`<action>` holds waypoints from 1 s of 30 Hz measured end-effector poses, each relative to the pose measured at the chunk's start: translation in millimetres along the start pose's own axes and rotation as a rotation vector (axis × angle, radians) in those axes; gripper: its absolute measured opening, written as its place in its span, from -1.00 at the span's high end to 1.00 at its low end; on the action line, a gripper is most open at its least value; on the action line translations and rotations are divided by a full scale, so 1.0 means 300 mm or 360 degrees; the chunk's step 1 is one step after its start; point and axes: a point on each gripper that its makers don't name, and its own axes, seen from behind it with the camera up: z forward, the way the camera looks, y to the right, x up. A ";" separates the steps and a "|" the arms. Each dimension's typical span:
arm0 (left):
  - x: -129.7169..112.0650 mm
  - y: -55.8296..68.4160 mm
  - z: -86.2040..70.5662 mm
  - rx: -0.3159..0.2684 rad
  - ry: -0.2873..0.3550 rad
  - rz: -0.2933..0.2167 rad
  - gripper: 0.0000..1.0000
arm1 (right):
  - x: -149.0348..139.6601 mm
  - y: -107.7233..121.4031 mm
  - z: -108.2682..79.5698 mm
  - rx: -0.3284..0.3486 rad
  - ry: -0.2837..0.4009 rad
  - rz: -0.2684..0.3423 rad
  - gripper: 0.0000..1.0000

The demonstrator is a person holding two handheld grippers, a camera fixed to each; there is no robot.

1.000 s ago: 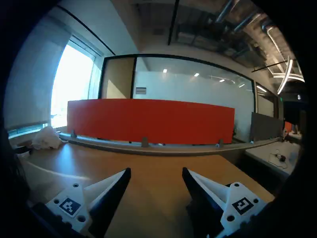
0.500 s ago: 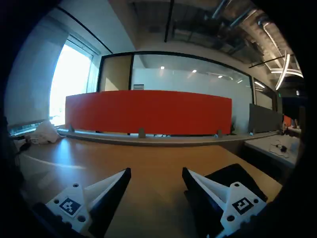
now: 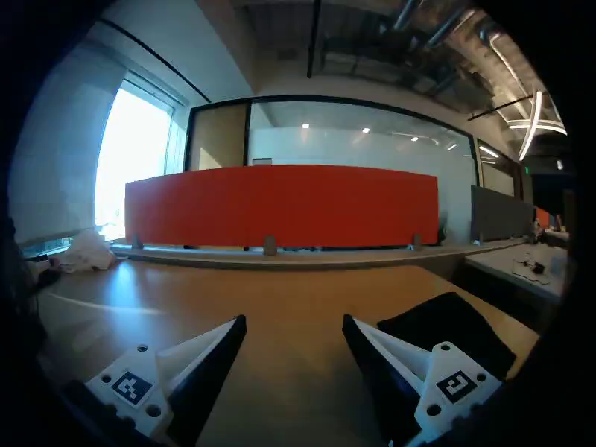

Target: Fold towel

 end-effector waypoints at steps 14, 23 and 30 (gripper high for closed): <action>-0.001 0.001 -0.001 0.0000 0.0000 0.0000 -0.89 | 0.014 -0.006 -0.024 -0.0040 0.0062 -0.0011 -1.00; -0.001 0.001 0.001 0.0000 0.0000 0.0000 -0.89 | 0.021 -0.003 -0.032 -0.0050 0.0098 -0.0008 -1.00; -0.001 0.001 0.000 0.0000 0.0000 0.0000 -0.89 | 0.025 -0.004 -0.040 -0.0058 0.0123 -0.0007 -1.00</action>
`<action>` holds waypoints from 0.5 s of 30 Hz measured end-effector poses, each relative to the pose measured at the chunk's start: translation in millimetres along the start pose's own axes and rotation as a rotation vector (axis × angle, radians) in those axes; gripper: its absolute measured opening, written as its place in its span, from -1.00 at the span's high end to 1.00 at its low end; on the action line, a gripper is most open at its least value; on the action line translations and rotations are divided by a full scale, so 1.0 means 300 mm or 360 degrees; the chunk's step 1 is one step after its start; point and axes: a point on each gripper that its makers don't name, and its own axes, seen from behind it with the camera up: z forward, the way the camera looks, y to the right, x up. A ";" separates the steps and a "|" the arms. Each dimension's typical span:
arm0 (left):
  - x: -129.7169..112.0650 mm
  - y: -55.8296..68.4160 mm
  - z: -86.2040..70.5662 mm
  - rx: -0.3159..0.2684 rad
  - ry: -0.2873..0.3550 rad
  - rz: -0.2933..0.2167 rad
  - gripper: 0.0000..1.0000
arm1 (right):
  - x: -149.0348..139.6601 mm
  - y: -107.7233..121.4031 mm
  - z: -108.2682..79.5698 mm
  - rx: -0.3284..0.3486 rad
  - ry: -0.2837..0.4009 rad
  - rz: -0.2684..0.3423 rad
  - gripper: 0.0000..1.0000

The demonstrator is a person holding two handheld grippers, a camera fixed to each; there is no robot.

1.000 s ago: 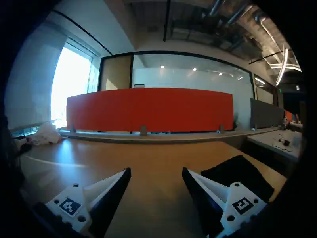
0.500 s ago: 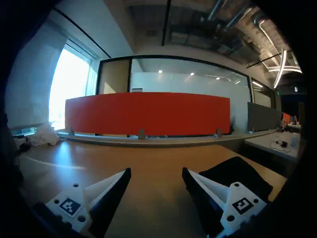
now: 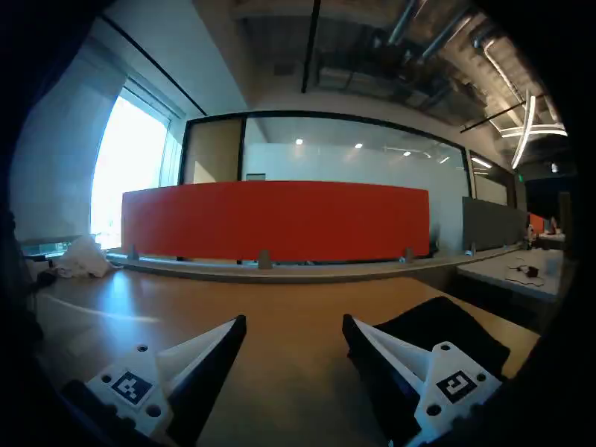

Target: Fold towel

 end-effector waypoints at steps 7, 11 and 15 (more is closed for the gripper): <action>0.000 0.000 0.001 0.0000 0.0000 0.0000 -0.89 | 0.013 -0.010 -0.013 0.0012 0.0005 0.0003 -1.00; 0.001 0.000 0.000 0.0000 0.0000 0.0000 -0.89 | 0.018 -0.011 -0.016 0.0016 0.0006 0.0007 -1.00; 0.001 0.000 0.000 0.0000 0.0000 0.0000 -0.89 | 0.018 -0.014 -0.017 0.0023 0.0006 0.0007 -1.00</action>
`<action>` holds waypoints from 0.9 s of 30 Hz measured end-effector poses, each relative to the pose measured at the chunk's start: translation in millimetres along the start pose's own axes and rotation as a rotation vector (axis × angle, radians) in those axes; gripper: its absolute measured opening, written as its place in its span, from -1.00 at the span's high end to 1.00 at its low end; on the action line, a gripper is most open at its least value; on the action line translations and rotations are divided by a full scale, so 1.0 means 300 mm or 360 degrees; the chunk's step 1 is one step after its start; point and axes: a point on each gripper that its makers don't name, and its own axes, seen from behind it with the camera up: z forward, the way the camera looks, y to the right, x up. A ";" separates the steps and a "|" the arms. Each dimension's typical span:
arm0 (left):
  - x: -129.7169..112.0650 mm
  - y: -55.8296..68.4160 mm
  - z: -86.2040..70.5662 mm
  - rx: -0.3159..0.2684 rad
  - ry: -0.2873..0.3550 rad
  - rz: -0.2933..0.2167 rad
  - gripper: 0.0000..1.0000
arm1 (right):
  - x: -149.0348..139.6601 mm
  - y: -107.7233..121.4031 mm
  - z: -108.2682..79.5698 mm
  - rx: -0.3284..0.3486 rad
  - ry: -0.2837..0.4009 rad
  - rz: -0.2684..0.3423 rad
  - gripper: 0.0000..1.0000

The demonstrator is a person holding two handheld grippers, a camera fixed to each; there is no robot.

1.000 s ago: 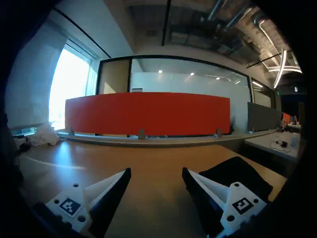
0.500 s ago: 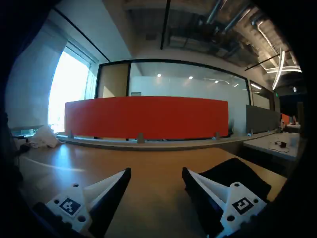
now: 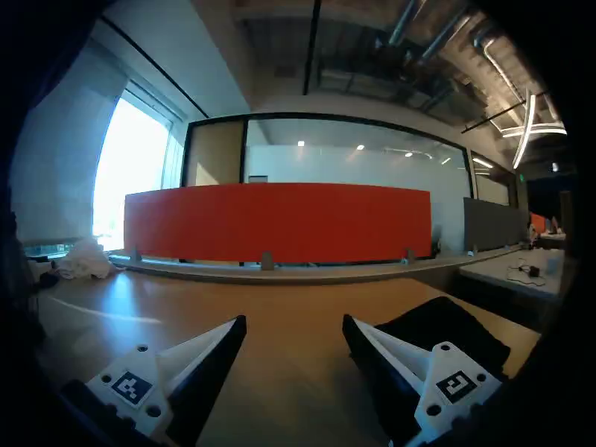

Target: Fold towel

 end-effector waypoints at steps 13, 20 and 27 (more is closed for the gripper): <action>0.001 0.000 0.000 0.0000 0.0000 0.0000 -0.88 | 0.000 -0.006 -0.004 0.0015 0.0000 0.0002 -1.00; 0.002 0.000 0.002 0.0000 0.0000 -0.0001 -0.88 | 0.000 -0.006 -0.003 0.0015 0.0000 0.0002 -1.00; 0.004 0.000 0.001 0.0000 -0.0001 0.0000 -0.88 | 0.000 -0.006 -0.003 0.0015 0.0000 0.0002 -1.00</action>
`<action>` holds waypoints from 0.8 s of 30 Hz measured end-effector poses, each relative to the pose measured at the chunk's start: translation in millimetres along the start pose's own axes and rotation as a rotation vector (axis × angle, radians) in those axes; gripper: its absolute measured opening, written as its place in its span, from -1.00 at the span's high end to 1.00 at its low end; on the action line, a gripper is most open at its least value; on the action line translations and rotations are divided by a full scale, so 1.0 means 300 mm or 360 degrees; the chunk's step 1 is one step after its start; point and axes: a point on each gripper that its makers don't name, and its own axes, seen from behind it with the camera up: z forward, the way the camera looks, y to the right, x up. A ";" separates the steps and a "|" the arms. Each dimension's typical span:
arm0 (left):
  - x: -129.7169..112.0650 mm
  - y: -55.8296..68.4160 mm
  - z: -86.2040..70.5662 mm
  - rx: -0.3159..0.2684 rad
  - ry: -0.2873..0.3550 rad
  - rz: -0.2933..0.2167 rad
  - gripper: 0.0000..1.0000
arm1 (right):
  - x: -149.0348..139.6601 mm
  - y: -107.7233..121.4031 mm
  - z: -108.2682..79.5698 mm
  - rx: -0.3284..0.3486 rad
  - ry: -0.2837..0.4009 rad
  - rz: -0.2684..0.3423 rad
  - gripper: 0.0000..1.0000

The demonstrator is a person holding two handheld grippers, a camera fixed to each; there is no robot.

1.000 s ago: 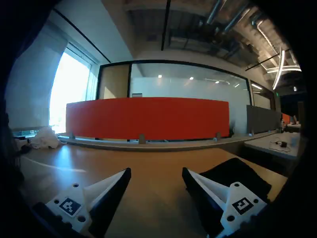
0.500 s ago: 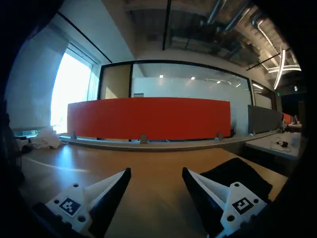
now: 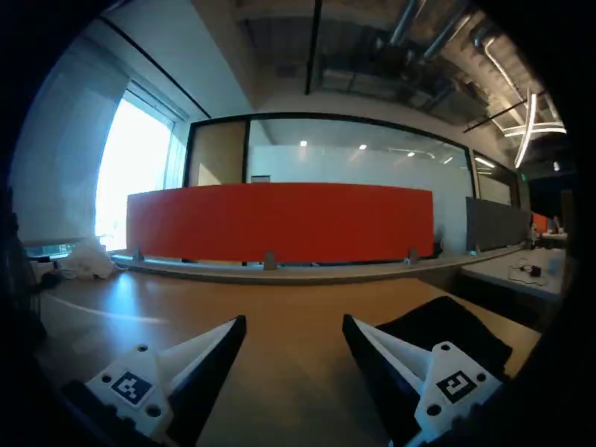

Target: Fold towel

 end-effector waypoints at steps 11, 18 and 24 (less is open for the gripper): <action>0.008 -0.002 -0.004 0.0000 -0.0001 0.0000 -0.89 | -0.001 -0.001 0.000 0.0000 0.0000 0.0000 -1.00; 0.019 -0.003 -0.008 0.0000 -0.0003 0.0001 -0.88 | -0.002 0.001 0.000 0.0000 0.0000 0.0000 -1.00; 0.027 -0.003 -0.010 0.0000 -0.0004 0.0001 -0.89 | -0.002 -0.001 0.001 0.0000 0.0000 0.0000 -1.00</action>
